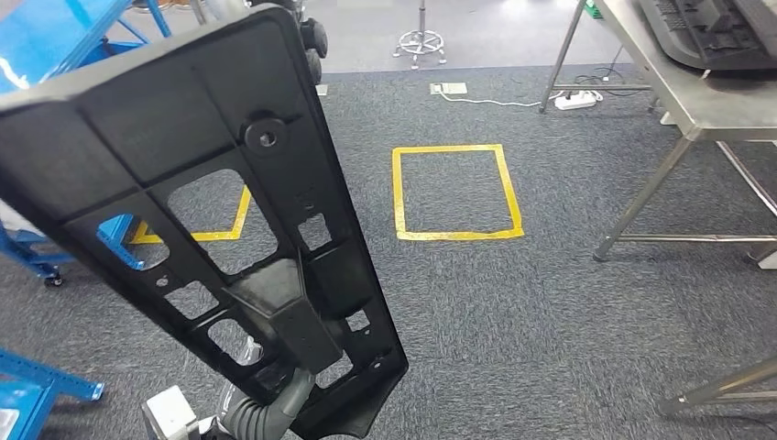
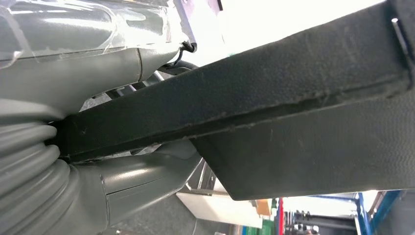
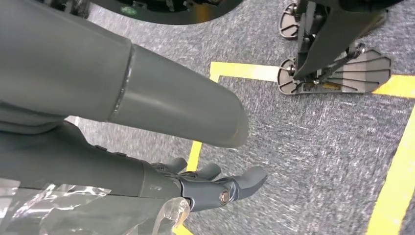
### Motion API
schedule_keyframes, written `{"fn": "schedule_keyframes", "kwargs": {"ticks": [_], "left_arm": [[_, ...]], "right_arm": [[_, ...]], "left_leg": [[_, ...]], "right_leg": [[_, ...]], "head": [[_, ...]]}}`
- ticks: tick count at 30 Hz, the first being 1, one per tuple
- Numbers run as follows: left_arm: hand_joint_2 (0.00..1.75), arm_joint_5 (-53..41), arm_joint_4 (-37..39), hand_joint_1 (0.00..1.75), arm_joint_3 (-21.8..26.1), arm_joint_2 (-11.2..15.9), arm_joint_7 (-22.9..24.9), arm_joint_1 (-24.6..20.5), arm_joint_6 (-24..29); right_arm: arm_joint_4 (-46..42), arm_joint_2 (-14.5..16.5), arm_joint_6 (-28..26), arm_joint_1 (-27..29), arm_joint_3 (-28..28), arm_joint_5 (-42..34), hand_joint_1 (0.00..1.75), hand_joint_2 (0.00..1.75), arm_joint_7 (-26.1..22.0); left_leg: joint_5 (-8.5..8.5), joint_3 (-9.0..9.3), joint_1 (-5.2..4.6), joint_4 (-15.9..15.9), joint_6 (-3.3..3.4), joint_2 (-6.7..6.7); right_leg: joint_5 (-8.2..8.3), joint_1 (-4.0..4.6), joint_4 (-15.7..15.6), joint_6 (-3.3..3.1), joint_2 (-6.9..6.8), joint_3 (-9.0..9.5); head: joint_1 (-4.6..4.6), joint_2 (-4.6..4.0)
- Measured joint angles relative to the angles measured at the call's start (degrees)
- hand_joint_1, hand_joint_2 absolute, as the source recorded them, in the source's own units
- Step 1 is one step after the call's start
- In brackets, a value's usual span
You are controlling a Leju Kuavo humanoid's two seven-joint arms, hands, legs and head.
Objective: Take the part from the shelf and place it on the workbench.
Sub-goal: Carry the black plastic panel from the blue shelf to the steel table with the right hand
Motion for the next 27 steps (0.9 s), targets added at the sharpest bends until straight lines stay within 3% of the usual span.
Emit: {"fn": "schedule_keyframes", "kwargs": {"ticks": [2,4,6,8,9,10,12,14,17,18,19,21,23,24,25,27], "left_arm": [[1.75,-0.01,-0.01,1.75,0.00,-0.13,0.02,-0.13,-0.07],[1.75,-0.01,-0.01,1.75,0.01,-0.28,0.00,-0.15,-0.11],[1.75,0.00,0.02,1.75,0.01,-0.35,-0.02,-0.09,-0.13],[1.75,0.01,0.04,1.75,-0.02,-0.39,-0.01,-0.02,-0.14],[1.75,0.02,0.05,1.75,-0.03,-0.43,-0.01,-0.02,-0.14],[1.75,0.02,0.07,1.75,-0.03,-0.46,-0.01,-0.01,-0.14],[1.75,0.03,0.10,1.75,-0.03,-0.51,-0.01,-0.03,-0.14],[1.75,0.04,0.11,1.75,-0.03,-0.54,0.02,-0.08,-0.15],[1.75,0.03,0.11,1.75,-0.02,-0.56,0.03,-0.12,-0.19],[1.75,0.02,0.11,1.75,-0.02,-0.57,0.03,-0.14,-0.20],[1.75,0.02,0.11,1.75,-0.02,-0.57,0.03,-0.14,-0.20],[1.75,0.03,0.11,1.75,-0.02,-0.58,0.03,-0.10,-0.20],[1.75,0.07,0.13,1.75,-0.02,-0.58,0.03,-0.04,-0.22],[1.75,0.09,0.13,1.75,-0.02,-0.58,0.03,-0.03,-0.26],[1.75,0.11,0.13,1.75,-0.02,-0.58,0.03,-0.04,-0.34],[1.75,0.19,0.13,1.75,-0.02,-0.58,0.03,-0.09,-0.51]], "right_arm": [[0.00,-0.26,0.01,0.17,0.01,-0.12,0.00,0.00,0.08],[0.00,-0.43,0.02,0.24,0.02,-0.15,0.00,0.00,0.16],[0.00,-0.56,0.02,0.19,0.02,-0.22,0.00,0.00,0.32],[0.00,-0.68,0.02,0.17,0.02,-0.31,0.00,0.00,0.45],[0.00,-0.74,0.02,0.16,0.02,-0.35,0.00,0.00,0.49],[0.00,-0.80,0.02,0.17,0.02,-0.37,0.00,0.00,0.52],[0.00,-0.82,0.07,0.14,0.02,-0.44,0.00,0.00,0.60],[0.01,-0.80,0.15,0.10,0.01,-0.54,0.00,0.00,0.65],[0.02,-0.98,0.19,0.13,0.00,-0.60,0.00,0.00,0.71],[0.02,-1.03,0.19,0.11,0.00,-0.60,0.00,0.00,0.71],[0.02,-1.08,0.19,0.08,0.00,-0.61,0.00,0.00,0.72],[0.02,-1.14,0.18,0.03,0.00,-0.65,0.00,0.00,0.71],[0.02,-1.16,0.17,0.04,0.00,-0.70,0.00,0.00,0.69],[0.02,-1.16,0.17,0.07,0.00,-0.72,0.00,0.00,0.67],[0.02,-1.16,0.16,0.09,0.00,-0.75,0.00,0.00,0.62],[0.02,-1.11,0.08,0.07,0.00,-0.82,0.00,0.00,0.45]], "left_leg": [[0.44,0.22,0.09,-0.69,0.01,0.83],[0.96,0.57,0.50,-1.51,0.18,1.75],[1.08,0.60,0.69,-1.70,0.29,2.79],[1.05,0.50,0.88,-1.68,0.22,4.06],[0.99,0.48,1.05,-1.64,0.08,4.67],[0.89,0.53,1.28,-1.56,-0.16,5.24],[0.40,0.55,1.58,-1.02,-1.05,6.22],[-0.16,0.44,1.54,-0.31,-1.96,6.97],[-0.45,0.53,1.85,-0.05,-2.79,7.84],[-1.15,0.31,2.10,0.73,-3.02,7.28],[-2.49,-0.43,2.29,2.63,-3.21,6.30],[-6.54,-3.75,2.41,10.10,-3.32,3.99],[-9.09,-7.25,2.31,17.30,-3.09,3.18],[-8.81,-7.73,2.21,18.12,-2.82,2.99],[-7.51,-7.07,2.05,16.55,-2.44,2.75],[-3.44,-3.21,1.64,8.14,-1.48,0.81]], "right_leg": [[-0.01,-0.13,0.08,0.38,-0.11,-0.16],[-1.94,0.01,2.83,0.87,-2.41,-1.35],[-5.85,-0.24,9.91,1.60,-4.76,-4.63],[-7.92,-0.86,15.79,2.45,-5.40,-7.40],[-7.38,-1.21,15.82,2.89,-5.65,-7.30],[-5.87,-1.52,13.40,3.34,-6.01,-5.93],[-2.44,-1.96,5.21,4.22,-7.82,-1.42],[-1.03,-1.98,0.51,3.82,-8.77,0.87],[-0.96,-1.47,0.27,2.10,-7.34,0.46],[-0.83,-1.40,0.23,1.70,-6.83,0.39],[-0.69,-1.40,0.18,1.35,-6.38,0.34],[-0.47,-1.29,0.16,0.84,-5.46,0.12],[-0.29,-0.99,0.16,0.52,-4.25,-0.15],[-0.21,-0.86,0.17,0.43,-3.55,-0.23],[-0.14,-0.77,0.17,0.36,-2.83,-0.25],[0.05,-0.76,0.16,0.45,-1.52,-0.20]], "head": [[-0.04,0.00],[-0.02,0.00],[0.05,0.00],[0.09,0.00],[0.09,0.00],[0.09,0.00],[0.12,0.00],[0.05,0.00],[-0.09,0.00],[-0.12,0.00],[-0.16,0.00],[-0.25,0.00],[-0.30,0.00],[-0.31,0.00],[-0.31,0.00],[-0.31,0.00]]}}
